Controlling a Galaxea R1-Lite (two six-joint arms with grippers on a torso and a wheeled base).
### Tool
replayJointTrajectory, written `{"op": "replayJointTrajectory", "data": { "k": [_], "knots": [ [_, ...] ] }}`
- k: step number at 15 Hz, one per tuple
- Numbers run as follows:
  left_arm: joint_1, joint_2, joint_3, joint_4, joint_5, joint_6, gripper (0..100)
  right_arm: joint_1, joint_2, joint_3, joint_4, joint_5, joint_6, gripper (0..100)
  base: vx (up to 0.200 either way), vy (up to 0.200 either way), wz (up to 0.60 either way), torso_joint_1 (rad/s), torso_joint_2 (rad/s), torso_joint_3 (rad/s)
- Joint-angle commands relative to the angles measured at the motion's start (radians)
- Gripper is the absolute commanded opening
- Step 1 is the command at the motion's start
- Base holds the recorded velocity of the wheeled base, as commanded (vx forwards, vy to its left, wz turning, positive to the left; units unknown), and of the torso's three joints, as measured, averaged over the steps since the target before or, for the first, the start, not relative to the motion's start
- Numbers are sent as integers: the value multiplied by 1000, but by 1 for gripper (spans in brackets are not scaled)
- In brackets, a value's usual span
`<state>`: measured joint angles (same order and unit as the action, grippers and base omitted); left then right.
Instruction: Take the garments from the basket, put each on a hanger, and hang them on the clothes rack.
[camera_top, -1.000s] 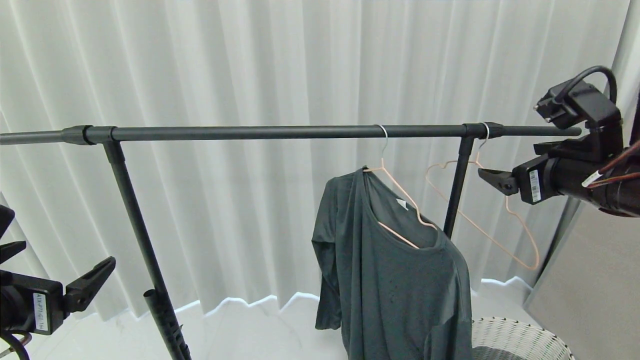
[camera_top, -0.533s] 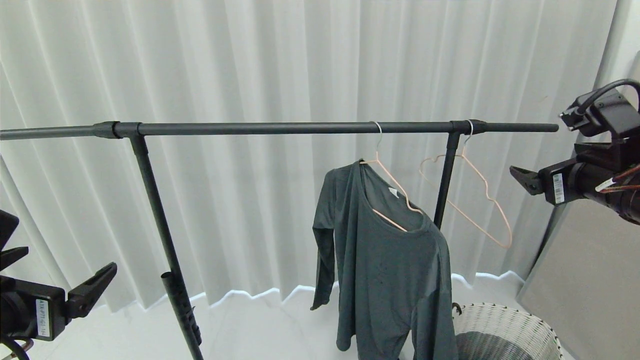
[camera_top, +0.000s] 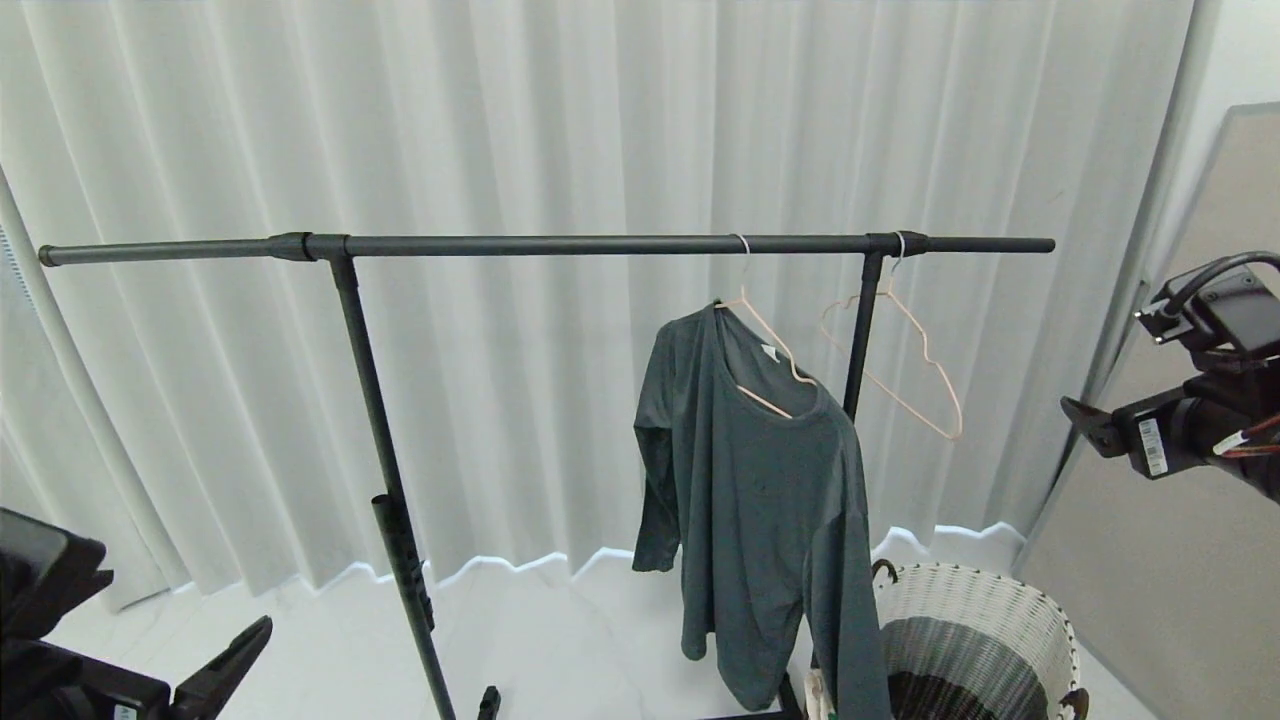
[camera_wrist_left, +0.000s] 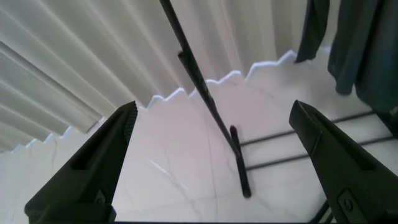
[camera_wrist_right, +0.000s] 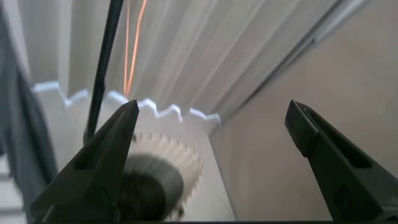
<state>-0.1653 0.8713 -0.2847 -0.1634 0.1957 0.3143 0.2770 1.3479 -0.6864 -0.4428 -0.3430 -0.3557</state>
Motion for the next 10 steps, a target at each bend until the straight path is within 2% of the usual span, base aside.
{"op": "replayJointTrajectory", "data": {
  "k": [1,3,5,7,10],
  "knots": [
    [-5,-57,73,-1,1,0,100,-1,-42,56,-1,-2,0,100,0,0,0,0,0,0],
    [-5,-109,136,-1,1,2,100,-6,-59,87,1,-24,1,100,0,0,0,0,0,0],
    [-5,-190,216,-1,1,45,100,-6,-69,123,-1,-31,3,100,0,0,0,-43,116,57],
    [-5,-252,268,-1,1,80,100,-6,-72,157,-1,-31,3,100,0,0,0,-176,391,190],
    [3,-282,285,16,1,77,100,-6,-85,206,-1,-33,6,100,0,0,0,-232,476,242]
  ]
}}
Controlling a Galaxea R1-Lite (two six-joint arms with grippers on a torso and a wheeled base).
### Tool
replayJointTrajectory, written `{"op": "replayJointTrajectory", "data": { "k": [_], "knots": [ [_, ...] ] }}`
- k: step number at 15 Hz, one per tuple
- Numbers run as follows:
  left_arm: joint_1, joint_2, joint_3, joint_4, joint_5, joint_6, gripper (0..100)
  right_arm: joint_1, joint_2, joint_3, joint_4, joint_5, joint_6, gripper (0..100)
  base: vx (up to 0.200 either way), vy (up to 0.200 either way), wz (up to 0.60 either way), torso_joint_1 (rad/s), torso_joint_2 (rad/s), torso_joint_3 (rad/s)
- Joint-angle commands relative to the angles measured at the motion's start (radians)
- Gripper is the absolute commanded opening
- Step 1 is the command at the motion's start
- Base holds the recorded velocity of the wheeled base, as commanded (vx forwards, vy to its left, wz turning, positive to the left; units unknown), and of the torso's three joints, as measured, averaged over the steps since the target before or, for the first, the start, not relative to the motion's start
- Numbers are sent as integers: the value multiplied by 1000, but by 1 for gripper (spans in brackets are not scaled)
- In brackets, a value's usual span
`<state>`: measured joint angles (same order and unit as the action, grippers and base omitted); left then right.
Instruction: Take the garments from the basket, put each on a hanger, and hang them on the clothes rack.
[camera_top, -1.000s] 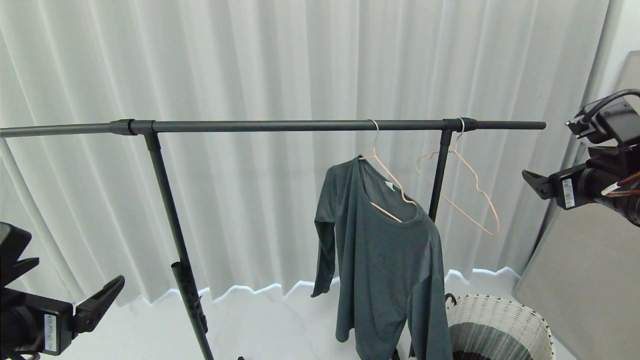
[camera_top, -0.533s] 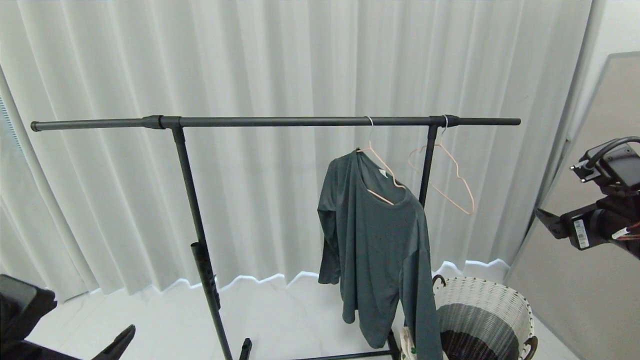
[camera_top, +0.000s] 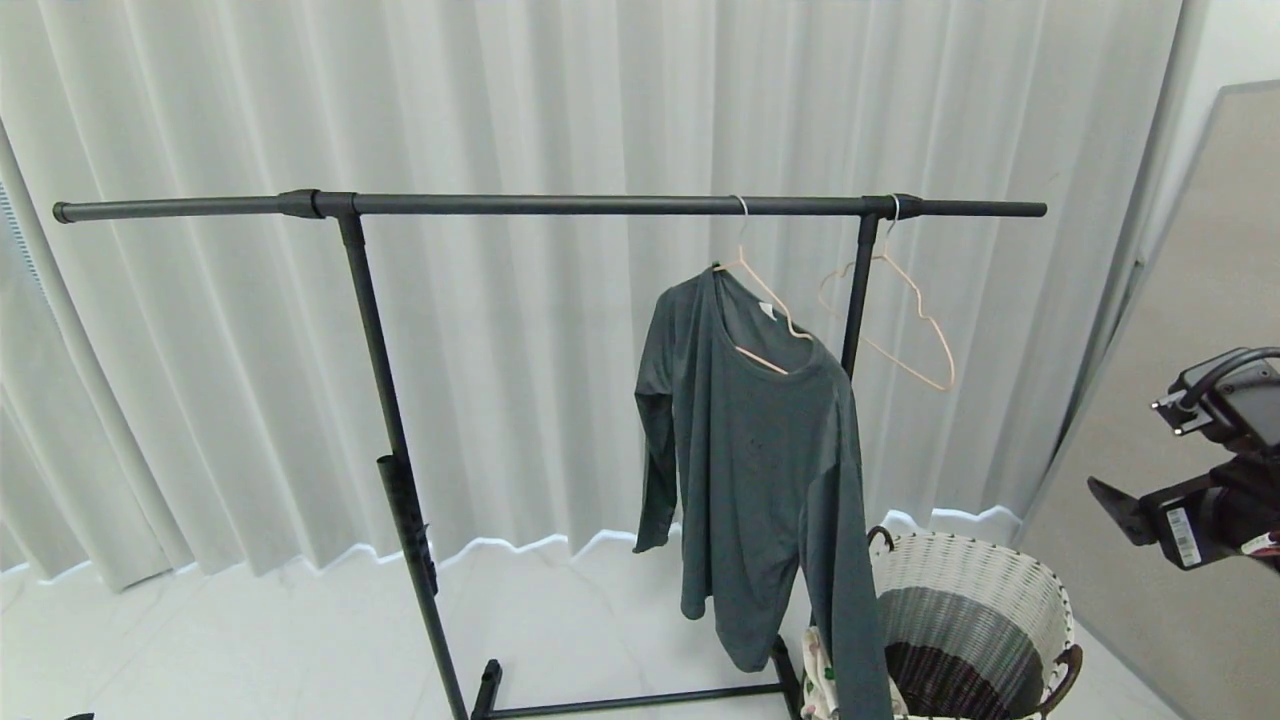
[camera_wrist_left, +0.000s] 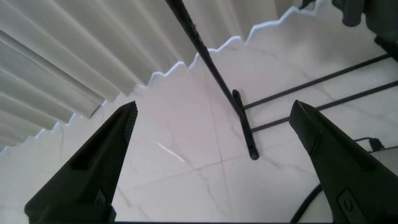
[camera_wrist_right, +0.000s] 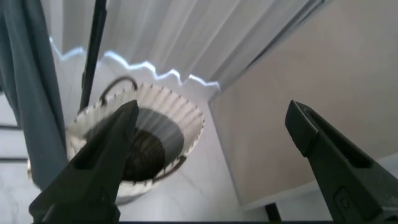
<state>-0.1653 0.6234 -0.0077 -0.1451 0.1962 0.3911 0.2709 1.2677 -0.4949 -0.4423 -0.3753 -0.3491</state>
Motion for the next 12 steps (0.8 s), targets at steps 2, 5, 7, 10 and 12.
{"op": "replayJointTrajectory", "data": {
  "k": [2,5,7,10,12],
  "knots": [
    [23,-47,8,59,0,-23,100,1,-24,65,-1,-1,-1,100,0,0,0,-244,486,259],
    [43,-53,8,73,12,-100,100,-10,-47,111,-1,-5,1,100,0,0,0,-233,481,240],
    [50,-47,8,75,28,-123,100,-39,-47,127,-1,-4,2,100,0,0,0,-229,476,241],
    [50,-44,8,76,46,-129,100,-88,-45,137,-1,-4,6,100,0,0,0,-225,456,224],
    [50,-44,8,76,46,-129,100,-113,-44,137,1,-4,-1,100,0,0,0,-210,430,210]
  ]
}}
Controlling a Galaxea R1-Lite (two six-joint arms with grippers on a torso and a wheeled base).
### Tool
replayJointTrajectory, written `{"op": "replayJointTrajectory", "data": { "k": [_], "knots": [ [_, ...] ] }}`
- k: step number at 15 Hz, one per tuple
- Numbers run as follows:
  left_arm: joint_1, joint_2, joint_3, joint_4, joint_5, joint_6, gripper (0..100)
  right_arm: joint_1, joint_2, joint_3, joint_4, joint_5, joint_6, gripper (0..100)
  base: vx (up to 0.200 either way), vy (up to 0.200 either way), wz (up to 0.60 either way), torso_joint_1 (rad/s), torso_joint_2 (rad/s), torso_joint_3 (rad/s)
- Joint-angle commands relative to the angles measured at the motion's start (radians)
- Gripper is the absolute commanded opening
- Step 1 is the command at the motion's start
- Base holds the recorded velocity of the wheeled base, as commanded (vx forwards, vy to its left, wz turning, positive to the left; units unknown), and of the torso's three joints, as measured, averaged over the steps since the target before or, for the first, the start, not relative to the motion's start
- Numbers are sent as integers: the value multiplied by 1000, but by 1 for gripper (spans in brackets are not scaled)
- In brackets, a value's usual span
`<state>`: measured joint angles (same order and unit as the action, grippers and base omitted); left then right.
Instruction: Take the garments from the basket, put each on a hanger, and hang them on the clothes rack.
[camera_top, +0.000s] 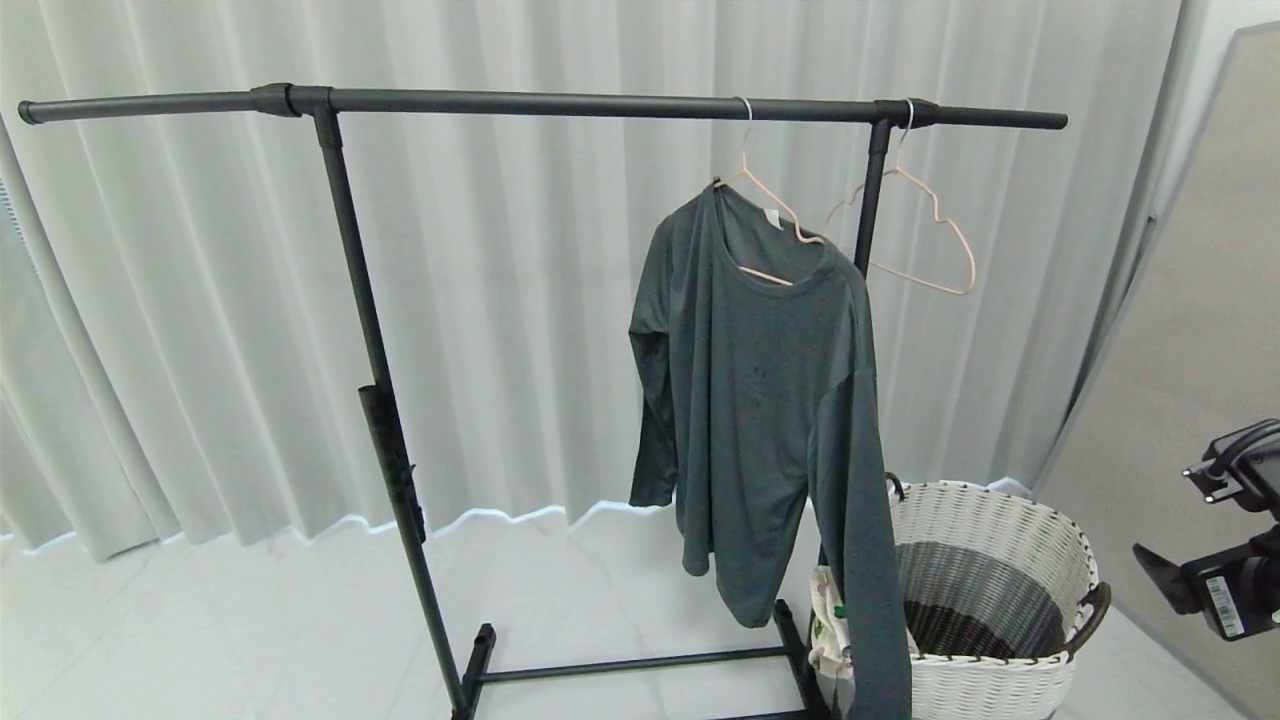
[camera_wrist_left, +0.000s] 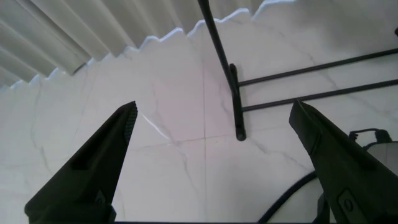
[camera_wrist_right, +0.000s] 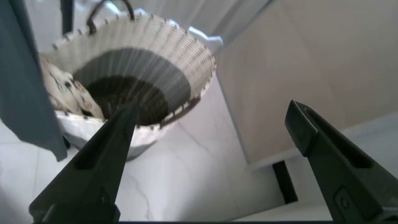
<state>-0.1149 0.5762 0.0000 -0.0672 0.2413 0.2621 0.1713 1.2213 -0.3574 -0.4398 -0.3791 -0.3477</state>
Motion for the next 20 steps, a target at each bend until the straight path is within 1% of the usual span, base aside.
{"op": "replayJointTrajectory", "data": {
  "k": [1,5,11,12,13,14,16,17,18,19,20],
  "knots": [
    [-2,7,0,-2,1,0,100,-16,4,0,-2,0,-2,100,0,0,0,-110,207,119],
    [-3,33,0,-2,3,0,100,-16,3,14,-4,2,1,100,0,0,0,-32,82,33],
    [-5,36,0,-2,1,0,100,-15,9,25,-4,25,16,100,200,0,0,-2,10,10],
    [-5,37,0,-2,1,0,100,-15,12,38,-4,78,44,100,200,0,0,2,12,2],
    [-5,37,0,-2,1,0,100,-15,12,40,-4,95,50,100,200,0,0,2,7,2],
    [-5,37,0,-2,1,0,100,-13,21,41,-4,138,58,100,200,0,0,-2,2,7],
    [-5,42,0,-2,1,0,100,5,47,48,-5,259,91,100,200,0,0,0,2,0],
    [-5,44,0,-2,1,0,100,24,63,48,-7,307,111,100,200,0,0,7,2,-2],
    [-5,47,0,-2,3,0,100,34,73,51,-14,327,118,100,200,0,0,2,7,-7],
    [-5,48,0,-2,3,0,100,66,122,74,-66,376,125,100,200,0,0,2,-2,2],
    [-5,50,0,-2,1,-1,100,80,146,97,-103,416,124,100,200,0,0,-2,17,2]
  ]
}}
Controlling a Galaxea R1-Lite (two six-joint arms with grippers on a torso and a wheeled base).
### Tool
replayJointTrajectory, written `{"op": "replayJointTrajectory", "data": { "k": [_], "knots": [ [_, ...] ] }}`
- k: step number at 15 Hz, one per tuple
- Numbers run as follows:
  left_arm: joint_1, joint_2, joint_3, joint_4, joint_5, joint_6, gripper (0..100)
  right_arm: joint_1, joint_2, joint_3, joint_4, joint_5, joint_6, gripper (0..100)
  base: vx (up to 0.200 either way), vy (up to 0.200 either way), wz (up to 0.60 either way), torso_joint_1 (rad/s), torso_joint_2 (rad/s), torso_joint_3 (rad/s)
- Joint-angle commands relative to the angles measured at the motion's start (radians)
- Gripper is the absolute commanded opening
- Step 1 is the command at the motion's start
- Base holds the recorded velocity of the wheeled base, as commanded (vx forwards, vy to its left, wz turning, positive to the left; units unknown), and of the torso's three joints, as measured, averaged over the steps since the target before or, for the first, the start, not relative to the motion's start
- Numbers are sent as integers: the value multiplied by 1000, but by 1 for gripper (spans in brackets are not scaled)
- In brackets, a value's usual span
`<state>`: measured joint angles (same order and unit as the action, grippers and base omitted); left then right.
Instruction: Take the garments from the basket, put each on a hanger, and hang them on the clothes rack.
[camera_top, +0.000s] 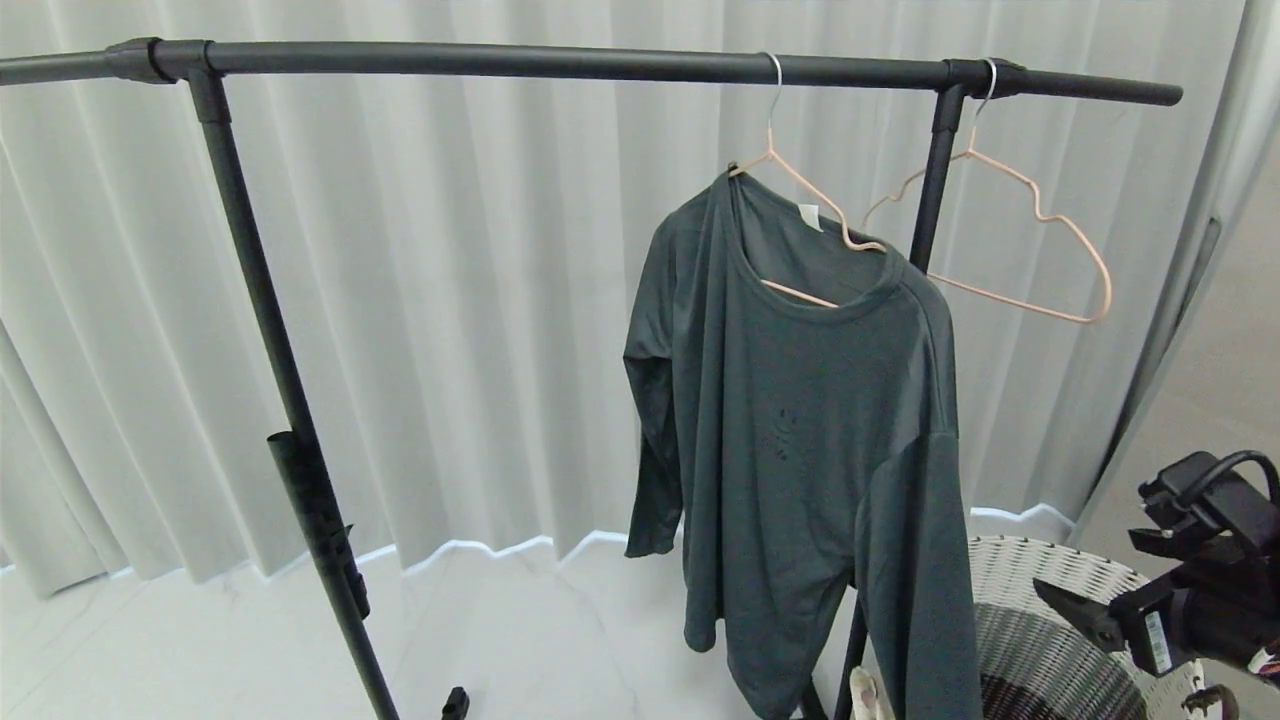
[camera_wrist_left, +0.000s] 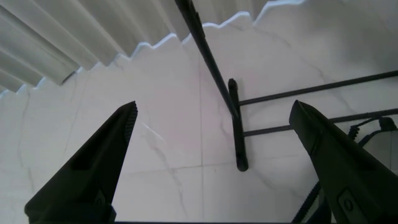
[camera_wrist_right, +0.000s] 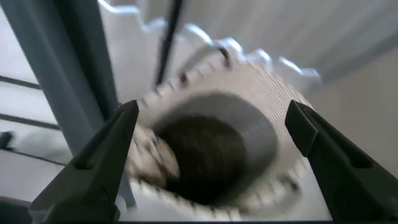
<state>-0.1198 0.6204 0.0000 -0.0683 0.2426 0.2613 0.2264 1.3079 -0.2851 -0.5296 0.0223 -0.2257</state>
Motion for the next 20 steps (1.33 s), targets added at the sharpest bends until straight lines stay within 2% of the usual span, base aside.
{"op": "replayJointTrajectory", "data": {
  "k": [1,2,5,9,13,16,18,19,20],
  "knots": [
    [0,9,0,-1,0,0,100,39,83,50,-41,96,-3,100,0,0,0,0,0,0],
    [0,9,0,-1,0,0,100,39,100,64,-41,145,-7,100,0,0,0,0,0,0],
    [0,28,0,-1,0,0,100,39,159,75,-47,172,-10,100,0,0,0,0,0,0],
    [0,53,0,-1,-3,-2,100,41,218,72,-59,309,-33,100,0,0,0,0,0,0],
    [0,53,0,-1,-3,-2,100,73,375,52,-236,349,-40,100,0,0,0,0,0,0],
    [-1,53,0,-1,-3,-27,100,142,447,52,-262,350,-40,100,0,0,0,0,0,0],
    [0,50,0,-1,-3,-36,100,156,478,60,-310,350,-38,100,0,0,0,0,0,0],
    [-1,51,0,-1,-3,-36,100,157,481,60,-333,350,-38,0,0,0,0,0,0,0],
    [-1,51,0,-1,-3,-36,100,157,481,60,-340,349,-38,0,0,0,0,0,0,0]
  ]
}}
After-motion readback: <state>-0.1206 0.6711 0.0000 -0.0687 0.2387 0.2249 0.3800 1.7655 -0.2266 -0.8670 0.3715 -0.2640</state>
